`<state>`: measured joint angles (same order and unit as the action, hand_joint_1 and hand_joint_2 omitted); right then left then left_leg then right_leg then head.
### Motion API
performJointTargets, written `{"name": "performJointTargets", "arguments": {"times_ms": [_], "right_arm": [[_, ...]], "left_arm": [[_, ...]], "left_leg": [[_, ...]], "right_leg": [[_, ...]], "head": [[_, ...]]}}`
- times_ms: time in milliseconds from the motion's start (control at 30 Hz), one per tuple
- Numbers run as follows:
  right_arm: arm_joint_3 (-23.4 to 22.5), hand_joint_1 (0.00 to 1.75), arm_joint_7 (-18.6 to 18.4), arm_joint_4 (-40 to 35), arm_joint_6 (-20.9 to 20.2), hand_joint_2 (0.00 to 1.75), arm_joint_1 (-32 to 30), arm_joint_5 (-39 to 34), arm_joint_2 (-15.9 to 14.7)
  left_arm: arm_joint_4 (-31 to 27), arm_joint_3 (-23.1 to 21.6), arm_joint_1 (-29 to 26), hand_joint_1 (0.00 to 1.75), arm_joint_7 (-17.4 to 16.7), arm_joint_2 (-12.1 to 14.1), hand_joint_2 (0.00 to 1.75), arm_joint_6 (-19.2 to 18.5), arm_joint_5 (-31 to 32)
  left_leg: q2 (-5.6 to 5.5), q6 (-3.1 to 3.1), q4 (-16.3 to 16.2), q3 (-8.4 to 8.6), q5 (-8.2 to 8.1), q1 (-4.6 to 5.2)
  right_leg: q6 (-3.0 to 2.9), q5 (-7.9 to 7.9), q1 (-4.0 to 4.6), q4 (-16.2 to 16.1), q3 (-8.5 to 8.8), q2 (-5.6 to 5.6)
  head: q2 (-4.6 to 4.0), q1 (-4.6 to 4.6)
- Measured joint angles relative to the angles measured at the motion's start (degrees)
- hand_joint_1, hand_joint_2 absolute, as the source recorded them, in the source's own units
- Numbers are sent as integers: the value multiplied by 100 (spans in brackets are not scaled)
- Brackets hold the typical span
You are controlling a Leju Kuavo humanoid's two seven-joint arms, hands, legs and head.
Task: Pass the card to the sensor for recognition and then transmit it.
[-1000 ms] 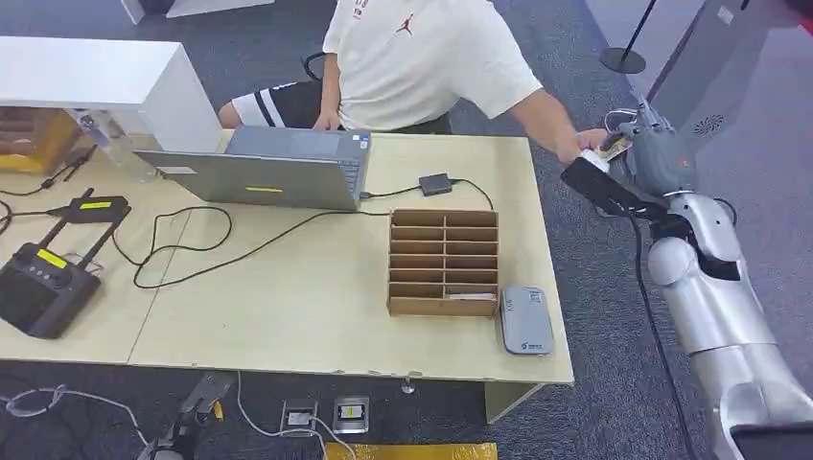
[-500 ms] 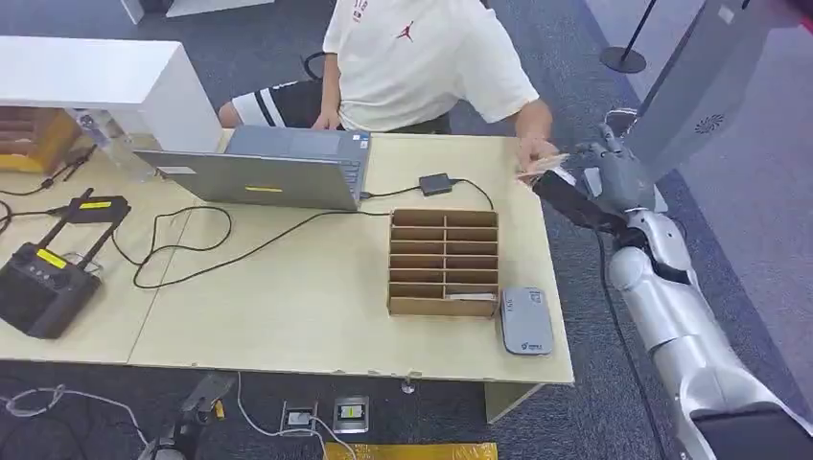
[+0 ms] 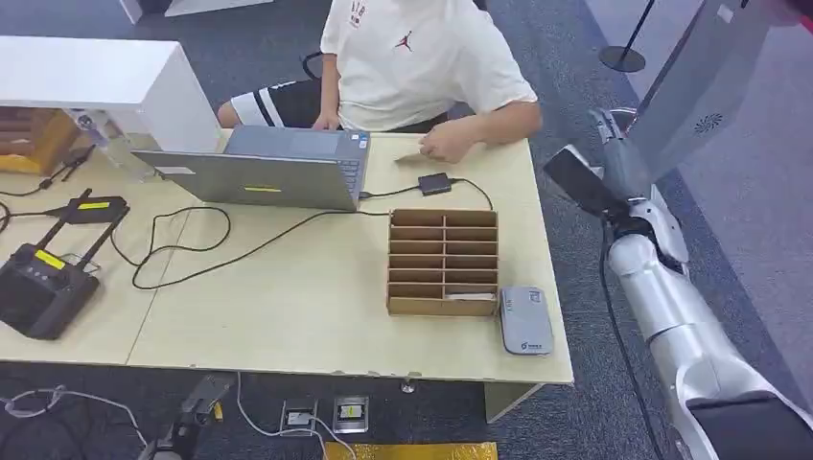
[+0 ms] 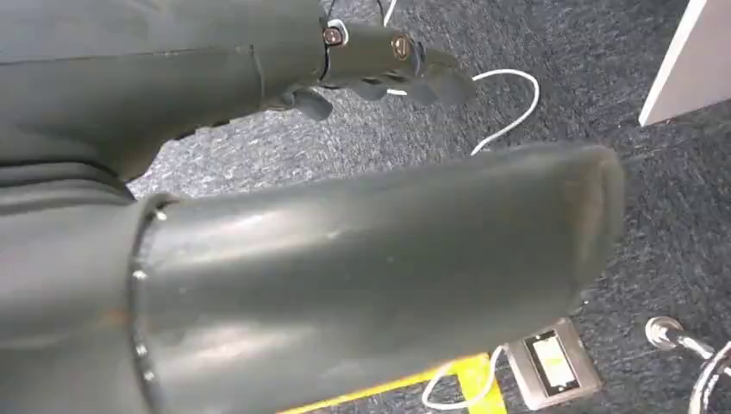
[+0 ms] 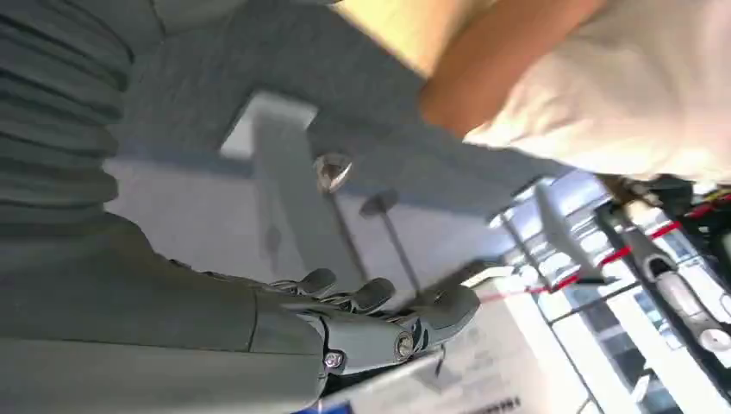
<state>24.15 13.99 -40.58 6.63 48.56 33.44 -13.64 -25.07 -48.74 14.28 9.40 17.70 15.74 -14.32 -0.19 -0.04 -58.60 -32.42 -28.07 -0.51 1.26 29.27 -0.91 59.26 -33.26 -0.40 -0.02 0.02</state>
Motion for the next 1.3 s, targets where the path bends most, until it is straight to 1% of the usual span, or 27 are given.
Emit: {"name": "performJointTargets", "arguments": {"times_ms": [67,100,167,233,333,400,500,633,900,933,1067,1200,1233,1300], "right_arm": [[-79,0,-96,-399,-498,175,-22,-849,-53],[-107,0,-213,-701,-774,175,-50,-1240,-101],[-164,0,-436,-1311,-1206,175,-171,-1758,-212],[-218,0,-775,-2034,-1572,175,-379,-2037,-330],[-234,0,-1172,-2928,-1842,175,-792,-1958,-501],[-238,0,-1353,-3588,-1953,175,-1185,-1786,-660],[-236,0,-1462,-4207,-2034,175,-1553,-1641,-793],[-234,0,-1583,-4801,-2161,175,-1825,-1547,-942],[-199,0,-2282,-5970,-2685,175,-2521,-1222,-1152],[-186,0,-2321,-6075,-2711,175,-2585,-1167,-1176],[-118,0,-2358,-6409,-2711,175,-2764,-877,-1246],[-4,0,-2343,-6496,-2628,175,-2902,-476,-1285],[35,0,-2313,-6496,-2581,175,-2924,-359,-1285],[118,0,-2096,-6483,-2289,175,-3020,34,-1283]], "left_arm": [[0,-18,-63,0,151,24,0,75,-90],[2,-24,-100,0,230,37,0,125,-151],[0,-22,-162,0,398,61,0,254,-381],[0,-15,-206,0,477,103,0,363,-580],[0,-15,-313,0,494,142,0,439,-759],[2,-15,-394,0,494,153,0,448,-852],[7,-15,-453,0,494,171,0,446,-925],[9,-15,-462,0,494,173,0,435,-964],[13,-18,-463,0,481,171,0,381,-957],[13,-18,-464,0,481,168,0,372,-949],[17,-20,-461,0,442,144,0,311,-907],[42,-22,-431,0,385,109,0,258,-885],[48,-22,-423,0,378,101,0,247,-874],[57,-22,-404,0,367,83,0,241,-874]], "left_leg": [[1,0,-1,0,0,-1],[1,0,-1,-1,-1,-2],[1,-2,0,0,-2,-3],[1,-3,0,2,-3,-3],[1,-4,1,4,-4,-4],[1,-4,1,4,-5,-5],[6,-5,2,4,-5,-4],[5,-6,2,7,-4,-4],[4,-7,2,8,-4,-5],[4,-7,3,7,-4,-5],[4,-7,3,7,-4,-5],[5,-7,3,7,-4,-5],[5,-7,3,8,-4,-5],[4,-7,3,7,-4,-5]], "right_leg": [[0,0,1,0,-4,7],[0,0,1,-1,-5,8],[-1,0,3,-1,-4,7],[-1,1,3,-2,-3,6],[-2,1,3,-3,-2,8],[-2,2,3,-4,-1,6],[-2,0,3,-3,-1,11],[-4,-2,3,-4,1,10],[-5,-2,3,-2,3,10],[-5,-1,3,-2,2,10],[-5,-1,3,-3,2,10],[-4,-2,3,-3,3,10],[-4,-2,3,-3,3,10],[-4,-2,3,-3,5,8]], "head": [[0,0],[0,-2],[0,-2],[0,-2],[0,-2],[0,2],[0,-2],[0,-2],[0,-2],[0,2],[0,0],[0,0],[0,0],[0,2]]}}
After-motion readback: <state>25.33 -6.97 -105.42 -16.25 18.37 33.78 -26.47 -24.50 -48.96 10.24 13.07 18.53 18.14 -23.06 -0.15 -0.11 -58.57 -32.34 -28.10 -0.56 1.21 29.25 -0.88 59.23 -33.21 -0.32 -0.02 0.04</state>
